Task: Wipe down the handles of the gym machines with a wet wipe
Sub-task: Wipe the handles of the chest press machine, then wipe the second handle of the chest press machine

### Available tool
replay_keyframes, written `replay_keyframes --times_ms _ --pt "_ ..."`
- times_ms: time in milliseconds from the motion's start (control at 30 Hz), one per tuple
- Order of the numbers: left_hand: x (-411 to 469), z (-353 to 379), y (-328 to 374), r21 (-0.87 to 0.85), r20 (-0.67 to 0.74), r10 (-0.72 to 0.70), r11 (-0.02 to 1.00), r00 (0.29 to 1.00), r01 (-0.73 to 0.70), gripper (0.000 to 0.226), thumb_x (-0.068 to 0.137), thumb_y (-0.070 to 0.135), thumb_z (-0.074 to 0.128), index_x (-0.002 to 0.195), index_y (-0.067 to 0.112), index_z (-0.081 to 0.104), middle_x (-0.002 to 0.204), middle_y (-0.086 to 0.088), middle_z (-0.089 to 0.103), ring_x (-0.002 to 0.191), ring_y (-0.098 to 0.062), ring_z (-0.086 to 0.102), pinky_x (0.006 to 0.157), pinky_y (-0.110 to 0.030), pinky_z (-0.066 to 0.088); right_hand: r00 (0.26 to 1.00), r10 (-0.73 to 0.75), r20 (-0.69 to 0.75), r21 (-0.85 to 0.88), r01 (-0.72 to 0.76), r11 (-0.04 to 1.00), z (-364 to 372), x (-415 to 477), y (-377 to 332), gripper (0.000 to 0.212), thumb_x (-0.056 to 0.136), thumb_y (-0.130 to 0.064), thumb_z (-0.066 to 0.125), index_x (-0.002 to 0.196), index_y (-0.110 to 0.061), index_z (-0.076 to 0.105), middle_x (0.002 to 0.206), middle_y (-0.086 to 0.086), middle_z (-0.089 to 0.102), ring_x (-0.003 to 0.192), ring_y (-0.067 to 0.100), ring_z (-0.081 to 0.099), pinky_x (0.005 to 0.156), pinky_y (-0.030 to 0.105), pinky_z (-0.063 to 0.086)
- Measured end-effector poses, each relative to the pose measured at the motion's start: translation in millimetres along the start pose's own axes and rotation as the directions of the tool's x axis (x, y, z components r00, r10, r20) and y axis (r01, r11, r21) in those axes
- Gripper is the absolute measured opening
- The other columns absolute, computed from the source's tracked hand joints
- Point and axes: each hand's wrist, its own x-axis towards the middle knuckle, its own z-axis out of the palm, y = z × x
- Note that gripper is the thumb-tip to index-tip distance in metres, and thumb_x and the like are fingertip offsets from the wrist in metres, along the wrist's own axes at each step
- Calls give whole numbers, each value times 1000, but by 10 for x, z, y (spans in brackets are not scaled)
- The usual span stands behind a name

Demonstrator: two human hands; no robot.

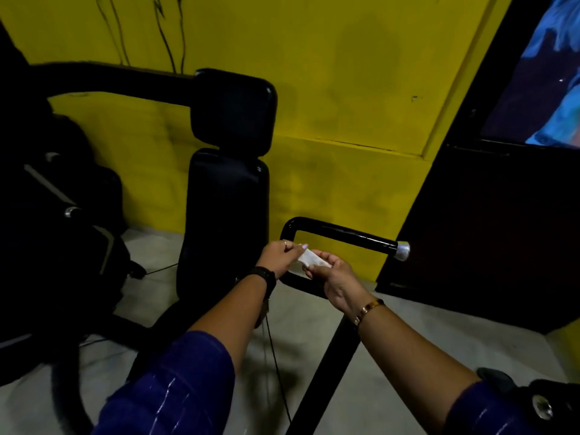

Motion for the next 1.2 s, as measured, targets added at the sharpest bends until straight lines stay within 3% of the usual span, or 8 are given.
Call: replay_keyframes --times_ms 133,233,333,500,667,867,967,1200 --pt "-298 108 79 -228 -144 -99 971 985 64 27 92 23 67 69 10 65 66 -6 63 61 -14 59 63 -24 47 996 87 2 15 -87 996 11 -184 -98 40 82 22 55 114 -2 51 97 17 62 73 25 63 50 23 55" --pt "-561 159 120 -363 -240 -138 931 961 44 23 91 18 67 70 9 66 68 -6 67 59 -11 64 62 -22 51 991 119 63 6 -120 993 12 -324 -115 32 83 23 52 102 -4 52 94 16 61 76 26 62 56 27 57" --pt "-876 166 144 -442 -322 -204 896 925 44 28 93 16 65 66 9 62 60 0 66 54 -6 64 55 -17 51 980 149 130 -7 -149 989 39 -502 -59 26 86 18 54 94 -7 53 91 16 62 75 24 61 51 21 54" --pt "-1455 159 121 -622 -441 -312 782 842 -36 19 94 15 62 84 0 65 79 -13 68 66 -17 69 60 -20 56 960 170 224 -35 -167 985 124 -871 85 21 90 12 52 83 -7 51 84 12 60 76 20 60 54 18 55" --pt "-2000 100 187 -679 -563 -389 721 730 -139 17 95 16 63 80 8 64 78 -9 68 62 -13 68 63 -22 56 940 154 305 -95 -131 987 340 -1264 217 21 88 16 54 90 -5 52 87 12 61 75 20 62 58 19 56" --pt "-2584 -218 252 -712 -652 -464 646 599 -276 8 97 9 57 93 16 55 88 -10 63 74 -23 62 77 -33 52 894 183 410 -123 -145 982 753 -1666 403 26 88 16 54 83 -8 45 83 13 55 71 21 60 56 20 55" --pt "-2933 -381 209 -687 -707 -484 644 515 -337 15 97 4 54 89 16 52 89 -10 60 72 -21 61 66 -28 54 864 180 471 -146 -126 981 966 -1843 588 29 87 17 53 82 -9 43 86 12 52 73 21 59 55 19 55" --pt "-3675 -743 28 -659 -746 -482 633 459 -405 18 97 -2 49 99 8 64 90 -11 66 80 -18 64 78 -24 54 763 199 614 -240 -60 969 1448 -2333 1072 25 89 17 49 81 -6 56 87 12 57 77 22 59 57 17 53"
